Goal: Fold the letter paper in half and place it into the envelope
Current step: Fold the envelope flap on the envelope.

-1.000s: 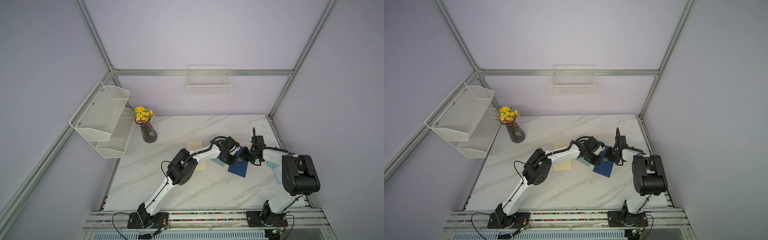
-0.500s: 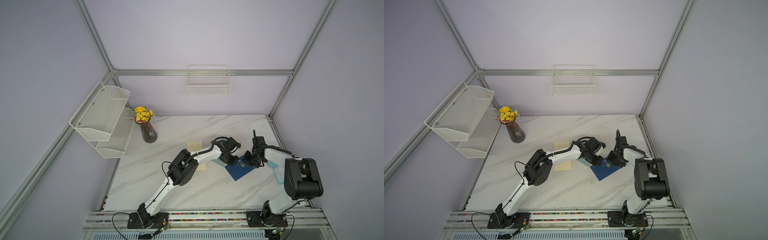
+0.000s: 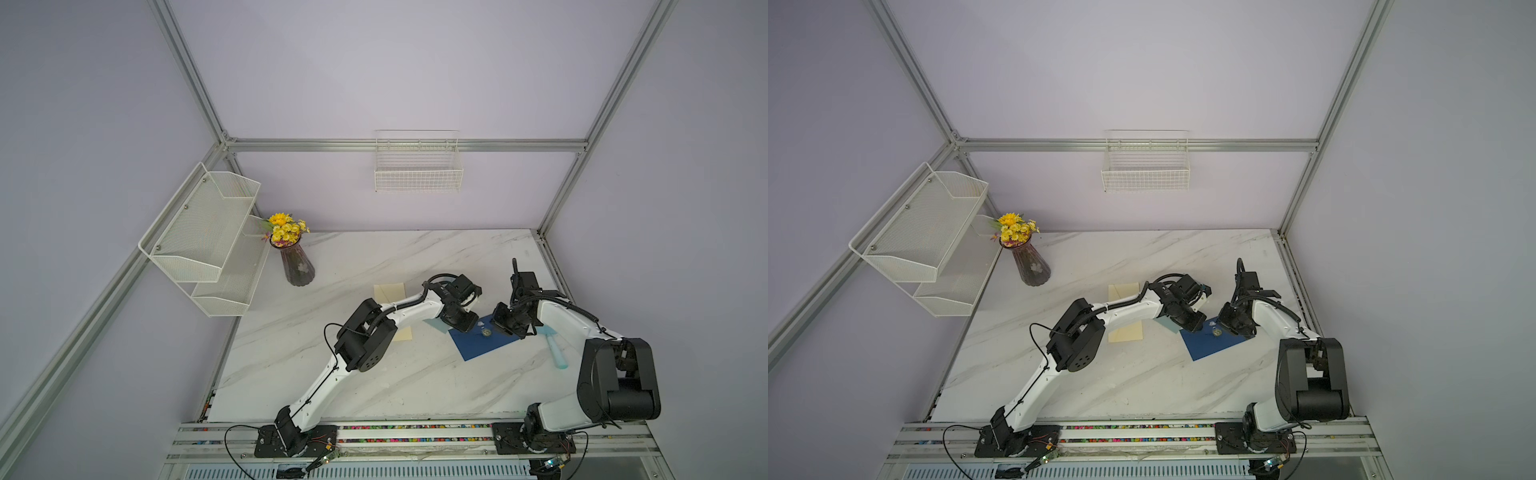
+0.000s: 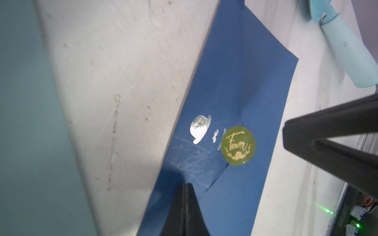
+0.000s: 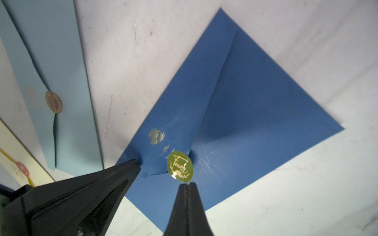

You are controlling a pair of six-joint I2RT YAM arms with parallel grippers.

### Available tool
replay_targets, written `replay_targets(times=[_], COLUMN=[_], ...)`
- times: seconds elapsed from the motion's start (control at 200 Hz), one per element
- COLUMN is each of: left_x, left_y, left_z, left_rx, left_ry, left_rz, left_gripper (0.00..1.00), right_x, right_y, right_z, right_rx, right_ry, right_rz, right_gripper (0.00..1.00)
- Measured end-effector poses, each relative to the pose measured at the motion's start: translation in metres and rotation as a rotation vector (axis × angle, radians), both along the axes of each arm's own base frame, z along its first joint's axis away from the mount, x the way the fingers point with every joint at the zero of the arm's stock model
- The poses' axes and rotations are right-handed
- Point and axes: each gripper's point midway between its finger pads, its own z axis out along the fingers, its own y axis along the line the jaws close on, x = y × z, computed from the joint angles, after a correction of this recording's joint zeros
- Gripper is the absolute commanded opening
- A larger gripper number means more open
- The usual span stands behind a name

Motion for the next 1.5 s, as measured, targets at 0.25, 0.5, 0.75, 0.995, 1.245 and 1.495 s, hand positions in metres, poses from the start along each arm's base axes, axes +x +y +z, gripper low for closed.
replay_targets(times=[0.25, 0.5, 0.75, 0.995, 1.245, 1.495], left_x=[0.0, 0.0, 0.0, 0.0, 0.0, -0.001], left_y=[0.0, 0.0, 0.0, 0.001, 0.0, -0.001], left_z=[-0.001, 0.0, -0.001, -0.001, -0.001, -0.002], left_rx=[0.003, 0.004, 0.004, 0.004, 0.003, -0.006], left_ry=[-0.003, -0.006, -0.006, -0.005, -0.006, -0.006], left_rz=[0.001, -0.006, -0.006, -0.006, -0.006, -0.01], left_gripper=[0.0, 0.0, 0.0, 0.0, 0.0, 0.0], right_x=[-0.013, -0.01, -0.004, 0.014, 0.02, 0.015], right_y=[0.012, 0.011, 0.017, 0.02, 0.015, -0.005], right_z=[-0.036, -0.036, -0.035, -0.035, -0.036, -0.036], right_rx=[0.078, 0.071, 0.108, 0.128, 0.09, -0.056], right_ry=[0.083, 0.081, 0.082, 0.061, 0.068, 0.115], right_rz=[-0.008, -0.011, 0.001, -0.003, 0.016, 0.031], right_gripper=[0.0, 0.0, 0.0, 0.0, 0.0, 0.0])
